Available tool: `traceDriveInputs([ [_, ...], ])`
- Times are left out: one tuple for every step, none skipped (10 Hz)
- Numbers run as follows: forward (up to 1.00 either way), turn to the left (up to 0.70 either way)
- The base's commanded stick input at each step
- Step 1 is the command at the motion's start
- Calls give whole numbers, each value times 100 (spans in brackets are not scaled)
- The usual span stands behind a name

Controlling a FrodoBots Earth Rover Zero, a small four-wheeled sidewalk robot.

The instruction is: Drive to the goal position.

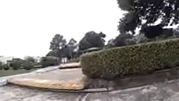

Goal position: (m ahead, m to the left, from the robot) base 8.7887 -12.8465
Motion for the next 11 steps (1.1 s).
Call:
traceDriveInputs([
  [50, 0],
  [50, 0],
  [50, -2],
  [50, -50],
  [50, -50],
  [50, -50],
  [50, -50],
  [50, -50],
  [50, -50],
  [50, -50],
  [50, -34],
])
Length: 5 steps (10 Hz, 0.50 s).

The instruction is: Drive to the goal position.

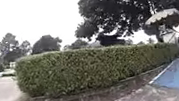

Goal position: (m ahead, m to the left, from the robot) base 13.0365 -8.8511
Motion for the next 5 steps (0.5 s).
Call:
traceDriveInputs([
  [50, 0],
  [50, 0],
  [50, 0],
  [50, -33],
  [50, -50],
])
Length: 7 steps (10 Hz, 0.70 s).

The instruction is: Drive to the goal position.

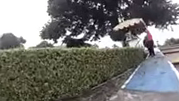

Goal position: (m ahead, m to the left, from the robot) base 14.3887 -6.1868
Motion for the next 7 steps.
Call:
traceDriveInputs([
  [50, -38],
  [50, -7],
  [50, 0],
  [50, 0],
  [50, 0],
  [50, 0],
  [50, 0],
])
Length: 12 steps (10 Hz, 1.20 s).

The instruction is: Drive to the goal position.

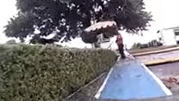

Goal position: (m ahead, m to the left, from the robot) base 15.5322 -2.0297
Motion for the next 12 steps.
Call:
traceDriveInputs([
  [50, 0],
  [50, 0],
  [50, -25],
  [50, -50],
  [50, -47],
  [50, -8],
  [50, 0],
  [50, 0],
  [50, 0],
  [50, 0],
  [50, 0],
  [50, 0],
])
